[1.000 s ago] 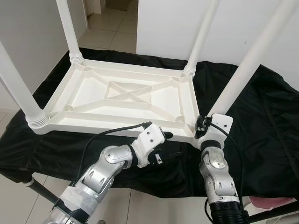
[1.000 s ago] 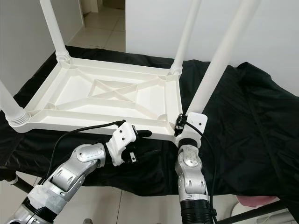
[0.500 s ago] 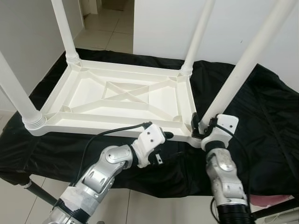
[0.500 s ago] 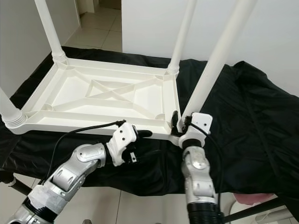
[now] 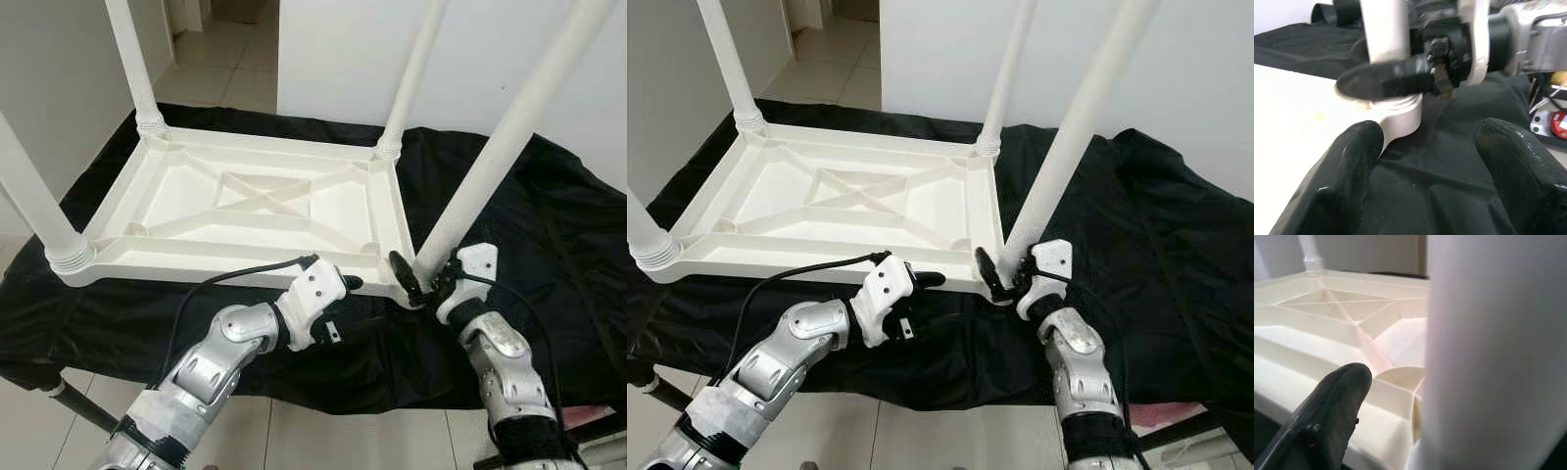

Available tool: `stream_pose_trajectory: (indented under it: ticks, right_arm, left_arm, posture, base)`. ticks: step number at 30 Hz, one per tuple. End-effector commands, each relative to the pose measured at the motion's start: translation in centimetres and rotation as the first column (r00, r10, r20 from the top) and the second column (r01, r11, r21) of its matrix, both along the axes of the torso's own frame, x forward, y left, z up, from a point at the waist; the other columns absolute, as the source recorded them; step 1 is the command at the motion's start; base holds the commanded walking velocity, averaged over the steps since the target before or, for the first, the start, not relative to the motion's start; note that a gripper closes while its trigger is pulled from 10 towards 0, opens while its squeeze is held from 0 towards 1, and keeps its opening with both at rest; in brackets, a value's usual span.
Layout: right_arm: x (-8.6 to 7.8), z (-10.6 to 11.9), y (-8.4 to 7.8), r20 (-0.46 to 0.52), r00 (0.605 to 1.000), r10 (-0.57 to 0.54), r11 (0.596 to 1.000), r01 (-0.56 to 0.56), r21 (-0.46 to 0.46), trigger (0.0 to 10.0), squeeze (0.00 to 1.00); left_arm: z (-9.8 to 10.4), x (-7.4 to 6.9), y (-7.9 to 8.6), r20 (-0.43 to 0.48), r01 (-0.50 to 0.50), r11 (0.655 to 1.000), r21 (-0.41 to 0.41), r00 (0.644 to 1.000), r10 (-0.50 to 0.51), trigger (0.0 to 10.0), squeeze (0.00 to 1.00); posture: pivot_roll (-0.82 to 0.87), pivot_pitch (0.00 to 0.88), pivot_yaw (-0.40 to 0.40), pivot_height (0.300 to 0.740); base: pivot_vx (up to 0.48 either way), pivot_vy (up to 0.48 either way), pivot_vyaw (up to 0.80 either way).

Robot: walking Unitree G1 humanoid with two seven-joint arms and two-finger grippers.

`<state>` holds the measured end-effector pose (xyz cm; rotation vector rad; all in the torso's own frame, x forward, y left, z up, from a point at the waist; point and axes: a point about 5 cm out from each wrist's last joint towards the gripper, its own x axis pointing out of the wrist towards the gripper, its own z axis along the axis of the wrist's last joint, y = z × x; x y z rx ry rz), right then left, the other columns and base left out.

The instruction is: Building children table

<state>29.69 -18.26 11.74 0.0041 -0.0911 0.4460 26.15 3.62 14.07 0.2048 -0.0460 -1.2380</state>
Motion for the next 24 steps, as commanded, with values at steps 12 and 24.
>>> stream_pose_trajectory:
  ticks: [12, 24]
  right_arm:
    - [1.3, -0.6, -1.2, -0.026, 0.996, 0.087, 0.994, -0.088, -0.068, 0.0, 0.0]
    - [1.3, -0.9, -1.5, -0.028, 0.997, 0.066, 0.997, -0.067, -0.048, 10.0, 0.0]
  left_arm:
    - [0.0, 0.0, -0.1, -0.002, 0.059, 0.998, 0.014, 0.998, -0.059, 10.0, 0.0]
    - [0.1, 0.0, -0.1, -0.001, 0.057, 0.998, 0.013, 0.998, -0.057, 10.0, 0.0]
  posture:
    - [0.0, 0.0, -0.058, 0.74]
    - [0.0, 0.0, -0.058, 0.74]
  base:
    - [0.0, 0.0, 0.0]
    - [0.0, 0.0, 0.0]
